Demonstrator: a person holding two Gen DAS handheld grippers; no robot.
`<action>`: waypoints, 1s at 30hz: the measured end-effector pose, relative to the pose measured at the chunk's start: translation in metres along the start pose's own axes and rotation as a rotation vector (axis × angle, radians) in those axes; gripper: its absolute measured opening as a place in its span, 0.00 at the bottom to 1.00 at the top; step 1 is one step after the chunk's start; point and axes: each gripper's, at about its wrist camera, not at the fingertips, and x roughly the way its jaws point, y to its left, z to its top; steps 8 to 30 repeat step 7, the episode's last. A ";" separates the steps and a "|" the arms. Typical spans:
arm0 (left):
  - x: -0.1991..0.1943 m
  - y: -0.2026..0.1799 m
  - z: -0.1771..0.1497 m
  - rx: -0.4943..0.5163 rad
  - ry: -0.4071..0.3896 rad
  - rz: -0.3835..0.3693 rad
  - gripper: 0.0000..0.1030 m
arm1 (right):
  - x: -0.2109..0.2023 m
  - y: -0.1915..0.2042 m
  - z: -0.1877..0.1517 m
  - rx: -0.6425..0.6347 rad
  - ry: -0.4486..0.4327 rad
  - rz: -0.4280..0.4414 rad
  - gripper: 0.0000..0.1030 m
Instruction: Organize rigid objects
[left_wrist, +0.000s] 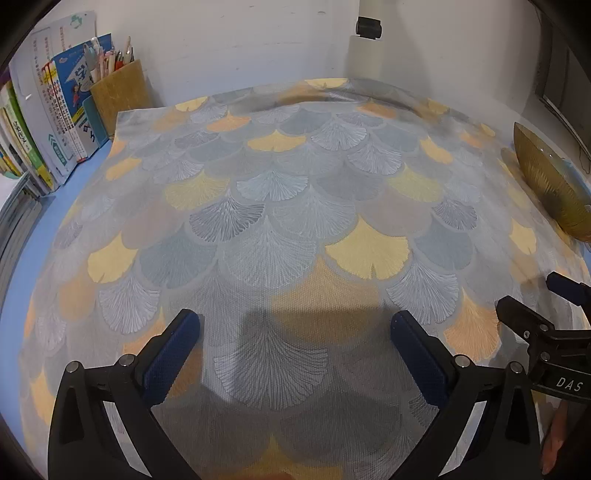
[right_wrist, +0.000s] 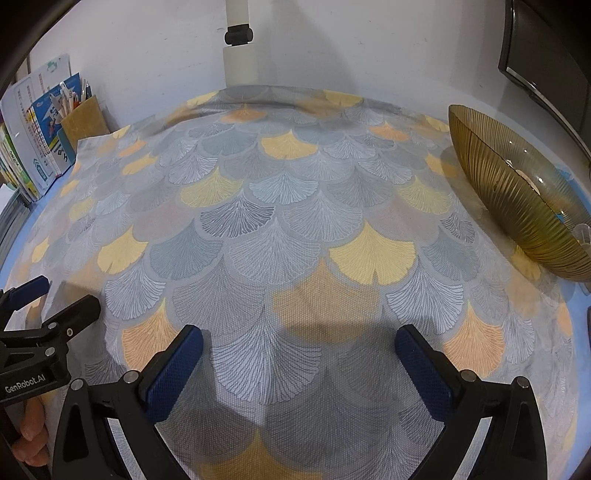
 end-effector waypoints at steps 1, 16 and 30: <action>0.000 0.000 0.000 -0.001 0.000 0.001 1.00 | 0.000 0.000 0.000 0.001 0.000 -0.001 1.00; -0.001 -0.001 -0.001 0.004 -0.003 -0.006 1.00 | 0.000 0.000 -0.001 0.001 0.000 0.000 1.00; -0.001 -0.001 -0.001 0.004 -0.003 -0.006 1.00 | 0.000 0.000 -0.001 0.001 0.000 0.000 1.00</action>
